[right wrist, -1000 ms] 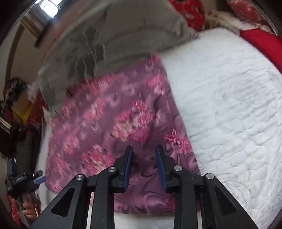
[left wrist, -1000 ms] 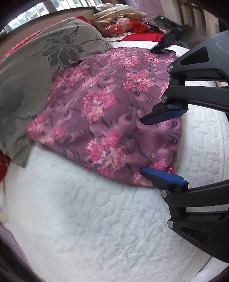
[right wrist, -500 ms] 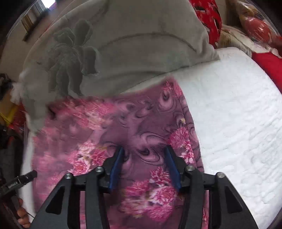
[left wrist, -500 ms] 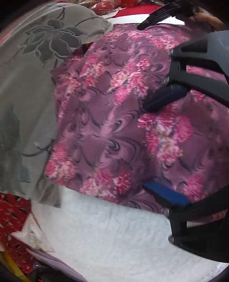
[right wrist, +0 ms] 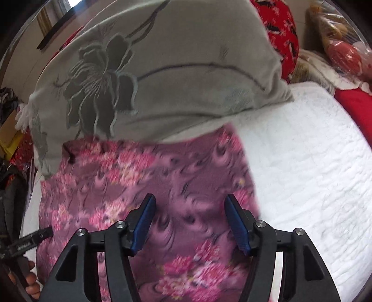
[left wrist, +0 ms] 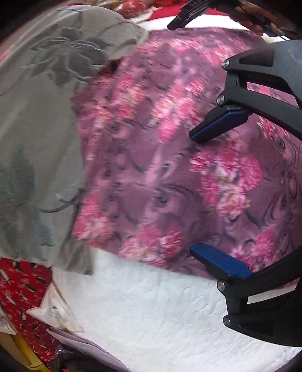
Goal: Fold small clothes
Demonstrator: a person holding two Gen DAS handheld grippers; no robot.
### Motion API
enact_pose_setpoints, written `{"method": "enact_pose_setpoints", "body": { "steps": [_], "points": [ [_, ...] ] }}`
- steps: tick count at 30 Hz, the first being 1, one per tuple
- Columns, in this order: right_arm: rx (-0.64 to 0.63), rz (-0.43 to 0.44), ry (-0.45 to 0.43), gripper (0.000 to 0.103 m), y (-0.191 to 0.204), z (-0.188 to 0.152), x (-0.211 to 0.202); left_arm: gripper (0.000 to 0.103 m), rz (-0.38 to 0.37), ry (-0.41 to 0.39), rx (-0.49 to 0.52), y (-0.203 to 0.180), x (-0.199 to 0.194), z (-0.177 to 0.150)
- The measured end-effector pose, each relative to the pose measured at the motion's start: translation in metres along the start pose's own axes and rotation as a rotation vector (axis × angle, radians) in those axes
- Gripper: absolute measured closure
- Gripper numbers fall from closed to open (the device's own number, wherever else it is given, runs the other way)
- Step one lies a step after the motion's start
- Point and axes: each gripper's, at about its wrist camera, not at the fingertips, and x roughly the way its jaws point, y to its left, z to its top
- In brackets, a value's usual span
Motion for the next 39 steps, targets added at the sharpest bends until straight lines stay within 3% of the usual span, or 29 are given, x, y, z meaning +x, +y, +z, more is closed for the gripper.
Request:
{"method": "enact_pose_setpoints", "body": {
  "steps": [3, 5, 8, 11, 12, 13, 14, 17, 19, 21, 24, 26, 28, 30, 31, 32, 35, 37, 39],
  "points": [
    [0.045, -0.012, -0.042, 0.040, -0.011, 0.013, -0.002, 0.013, 0.004, -0.040, -0.001, 0.002, -0.003, 0.021],
    [0.086, -0.018, -0.041, 0.040, -0.021, 0.019, 0.005, 0.013, 0.033, -0.017, 0.003, 0.002, 0.008, 0.034],
    [0.111, -0.089, 0.064, 0.040, -0.037, 0.021, 0.035, 0.013, 0.096, 0.049, -0.005, 0.009, 0.036, 0.044],
    [0.141, -0.033, 0.016, 0.038, -0.042, 0.026, 0.032, 0.013, 0.080, 0.057, -0.019, 0.017, 0.042, 0.043],
    [0.149, 0.014, 0.029, 0.046, -0.043, 0.029, 0.034, 0.013, 0.071, 0.057, -0.022, 0.019, 0.041, 0.045],
    [0.127, 0.076, 0.048, 0.061, -0.041, 0.033, 0.036, 0.013, 0.055, 0.049, -0.027, 0.021, 0.038, 0.047],
    [0.090, 0.087, 0.059, 0.097, -0.037, 0.037, 0.036, 0.013, 0.043, 0.031, -0.034, 0.025, 0.035, 0.050],
    [0.049, 0.070, -0.005, 0.098, -0.034, 0.045, 0.026, 0.013, 0.044, -0.017, -0.057, 0.029, 0.030, 0.052],
    [0.107, 0.043, -0.003, 0.098, -0.045, 0.044, 0.030, 0.013, 0.092, 0.051, -0.050, 0.033, 0.050, 0.055],
    [0.109, -0.014, 0.102, 0.096, -0.048, 0.040, 0.049, 0.012, 0.070, 0.070, -0.069, 0.041, 0.053, 0.057],
    [0.065, -0.047, 0.010, 0.087, -0.035, 0.040, 0.020, 0.013, 0.006, 0.033, -0.093, 0.048, 0.029, 0.051],
    [0.030, 0.044, -0.050, 0.087, -0.024, 0.033, -0.003, 0.012, -0.056, -0.004, -0.101, 0.048, 0.009, 0.037],
    [0.011, 0.100, -0.079, 0.078, -0.017, 0.019, -0.021, 0.012, -0.096, -0.011, -0.090, 0.045, 0.002, 0.019],
    [-0.001, 0.120, -0.029, 0.055, -0.012, 0.000, -0.015, 0.012, -0.054, 0.032, -0.041, 0.035, 0.013, 0.005],
    [-0.012, 0.091, 0.025, 0.054, -0.012, -0.007, -0.006, 0.012, -0.001, 0.077, 0.012, 0.029, 0.022, -0.003],
    [-0.031, 0.054, 0.109, 0.055, -0.009, -0.014, 0.009, 0.012, 0.021, 0.070, 0.046, 0.024, 0.021, -0.007],
    [-0.051, 0.028, 0.029, 0.053, 0.000, -0.018, -0.018, 0.012, -0.010, 0.010, 0.087, 0.020, -0.013, -0.018],
    [-0.030, 0.098, -0.015, 0.054, 0.001, -0.024, -0.039, 0.012, -0.020, -0.029, 0.089, 0.022, -0.030, -0.032],
    [-0.050, 0.085, -0.006, 0.049, 0.001, -0.036, -0.042, 0.012, -0.001, 0.007, 0.088, 0.025, -0.022, -0.044]
  ]
}}
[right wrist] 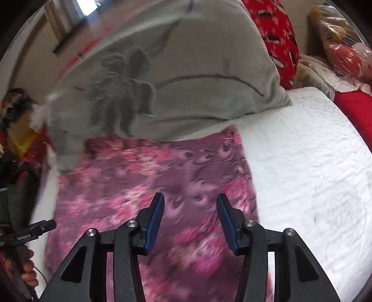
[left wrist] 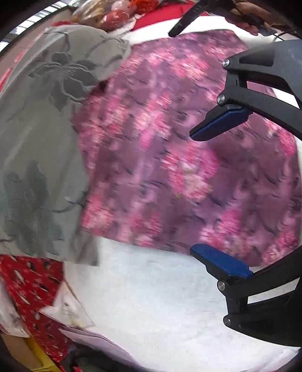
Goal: Fold small clothes
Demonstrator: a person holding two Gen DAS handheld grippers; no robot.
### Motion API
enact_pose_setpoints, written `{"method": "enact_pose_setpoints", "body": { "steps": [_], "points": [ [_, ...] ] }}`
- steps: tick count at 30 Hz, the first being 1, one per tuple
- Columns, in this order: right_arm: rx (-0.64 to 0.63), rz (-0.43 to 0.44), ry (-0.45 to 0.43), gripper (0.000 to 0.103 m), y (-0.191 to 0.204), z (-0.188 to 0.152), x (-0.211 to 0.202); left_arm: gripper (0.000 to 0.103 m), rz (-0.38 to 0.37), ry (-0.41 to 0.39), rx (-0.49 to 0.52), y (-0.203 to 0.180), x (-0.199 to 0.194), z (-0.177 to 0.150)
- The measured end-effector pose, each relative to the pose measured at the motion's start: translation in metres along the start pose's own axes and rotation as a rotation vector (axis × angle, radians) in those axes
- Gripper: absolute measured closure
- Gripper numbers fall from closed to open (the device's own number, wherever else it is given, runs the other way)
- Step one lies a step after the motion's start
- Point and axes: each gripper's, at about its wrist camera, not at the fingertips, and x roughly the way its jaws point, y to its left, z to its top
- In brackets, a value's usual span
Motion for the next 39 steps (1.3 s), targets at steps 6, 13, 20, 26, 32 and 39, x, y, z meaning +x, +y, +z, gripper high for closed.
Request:
{"method": "enact_pose_setpoints", "body": {
  "steps": [6, 13, 20, 26, 32, 39],
  "points": [
    [-0.041, -0.128, 0.119, 0.041, 0.022, -0.010, 0.003, 0.010, -0.069, 0.113, -0.049, 0.012, 0.002, -0.009],
    [-0.270, 0.052, 0.122, 0.041, 0.124, -0.045, -0.026, 0.010, -0.112, 0.129, -0.153, 0.080, -0.022, 0.006],
    [-0.638, 0.193, 0.215, 0.042, 0.255, -0.134, -0.016, 0.010, -0.144, 0.173, -0.228, 0.129, -0.017, 0.010],
    [-0.872, 0.118, 0.166, 0.038, 0.323, -0.183, 0.005, 0.010, -0.175, 0.208, -0.271, 0.151, -0.005, 0.022],
    [-1.034, -0.056, -0.073, 0.037, 0.352, -0.205, 0.012, 0.010, -0.209, 0.230, -0.251, 0.150, 0.005, 0.036],
    [-0.996, -0.066, -0.181, 0.094, 0.352, -0.190, 0.005, 0.010, -0.435, 0.274, -0.321, 0.140, 0.023, 0.057]
  ]
}}
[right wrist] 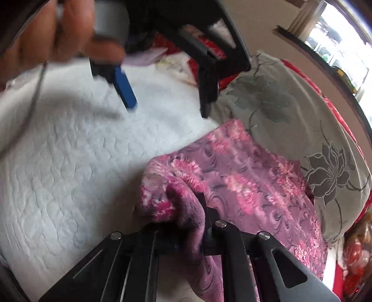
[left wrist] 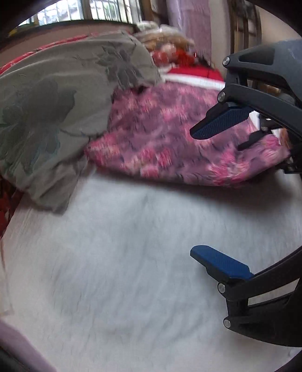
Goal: Fold small clothes
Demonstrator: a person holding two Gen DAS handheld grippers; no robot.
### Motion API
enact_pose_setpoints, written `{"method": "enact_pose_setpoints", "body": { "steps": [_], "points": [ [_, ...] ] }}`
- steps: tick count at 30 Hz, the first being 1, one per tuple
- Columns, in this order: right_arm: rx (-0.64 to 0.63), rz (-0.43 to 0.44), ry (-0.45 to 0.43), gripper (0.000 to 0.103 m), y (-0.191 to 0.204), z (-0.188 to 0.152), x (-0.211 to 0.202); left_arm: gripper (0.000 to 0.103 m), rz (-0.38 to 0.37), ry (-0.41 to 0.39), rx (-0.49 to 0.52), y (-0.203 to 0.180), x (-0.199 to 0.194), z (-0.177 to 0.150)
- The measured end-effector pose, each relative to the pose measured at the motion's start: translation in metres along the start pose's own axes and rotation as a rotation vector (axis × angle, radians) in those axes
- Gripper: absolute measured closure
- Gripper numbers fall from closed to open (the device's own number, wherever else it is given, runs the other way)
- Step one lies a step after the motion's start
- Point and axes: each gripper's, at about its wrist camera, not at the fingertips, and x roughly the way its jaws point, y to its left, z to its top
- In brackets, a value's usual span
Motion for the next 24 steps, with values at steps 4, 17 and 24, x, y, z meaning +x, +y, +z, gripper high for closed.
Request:
{"method": "enact_pose_setpoints", "body": {
  "steps": [4, 17, 24],
  "points": [
    [0.061, -0.023, -0.082, 0.095, -0.025, 0.005, -0.010, 0.010, -0.032, 0.045, 0.009, -0.021, 0.023, 0.014],
    [0.175, 0.002, -0.130, 0.096, -0.054, 0.001, -0.029, 0.086, 0.112, 0.055, 0.239, -0.111, 0.053, 0.012],
    [0.302, 0.005, -0.150, 0.096, -0.087, -0.008, -0.046, 0.087, 0.143, -0.020, 0.282, -0.150, 0.034, -0.002]
  ]
}}
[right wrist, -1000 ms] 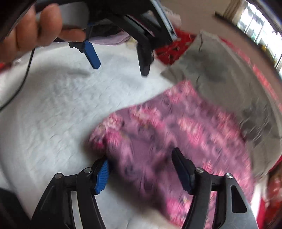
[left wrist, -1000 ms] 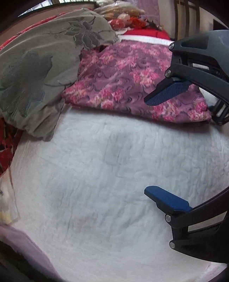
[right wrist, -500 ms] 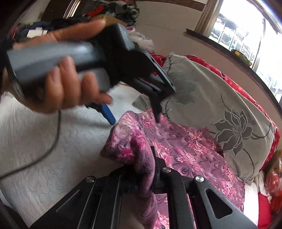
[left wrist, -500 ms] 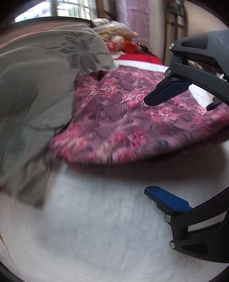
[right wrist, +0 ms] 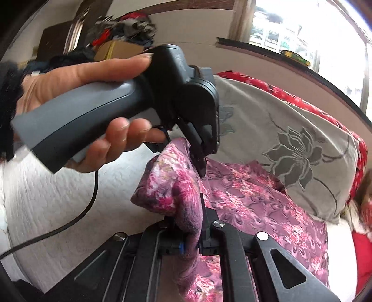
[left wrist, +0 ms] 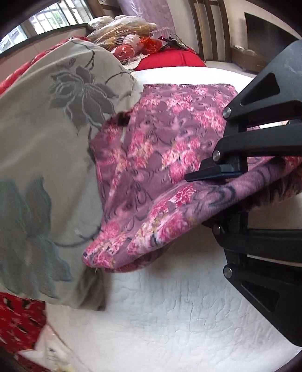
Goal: Fold small clothes
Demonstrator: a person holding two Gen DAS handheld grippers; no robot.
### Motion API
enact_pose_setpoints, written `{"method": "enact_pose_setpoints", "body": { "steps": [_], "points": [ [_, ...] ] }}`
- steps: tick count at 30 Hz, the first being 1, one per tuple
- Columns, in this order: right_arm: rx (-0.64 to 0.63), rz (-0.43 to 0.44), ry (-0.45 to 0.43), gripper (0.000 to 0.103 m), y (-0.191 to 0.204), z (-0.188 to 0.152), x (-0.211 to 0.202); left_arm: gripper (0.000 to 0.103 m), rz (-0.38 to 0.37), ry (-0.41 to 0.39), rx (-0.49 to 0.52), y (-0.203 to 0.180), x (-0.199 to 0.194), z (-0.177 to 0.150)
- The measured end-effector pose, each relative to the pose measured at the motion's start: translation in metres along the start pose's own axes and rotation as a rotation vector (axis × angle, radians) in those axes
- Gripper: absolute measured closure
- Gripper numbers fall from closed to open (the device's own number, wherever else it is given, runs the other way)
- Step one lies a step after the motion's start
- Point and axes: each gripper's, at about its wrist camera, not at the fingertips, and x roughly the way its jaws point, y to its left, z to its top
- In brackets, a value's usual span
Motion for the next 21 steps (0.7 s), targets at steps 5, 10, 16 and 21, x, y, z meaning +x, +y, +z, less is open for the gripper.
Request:
{"method": "enact_pose_setpoints", "body": {
  "steps": [5, 10, 16, 21],
  "points": [
    [0.115, 0.001, -0.012, 0.096, -0.030, -0.002, -0.015, 0.087, 0.022, -0.031, 0.023, -0.034, -0.010, 0.000],
    [0.239, 0.014, -0.017, 0.097, -0.065, -0.010, -0.029, 0.087, 0.044, -0.054, 0.046, -0.069, -0.017, -0.002],
    [0.412, 0.036, -0.022, 0.097, -0.113, -0.028, -0.050, 0.087, 0.048, -0.069, 0.077, -0.122, -0.009, -0.006],
    [0.579, 0.054, -0.011, 0.097, -0.157, -0.056, -0.063, 0.087, 0.053, -0.061, 0.104, -0.167, 0.013, -0.012]
  ]
}}
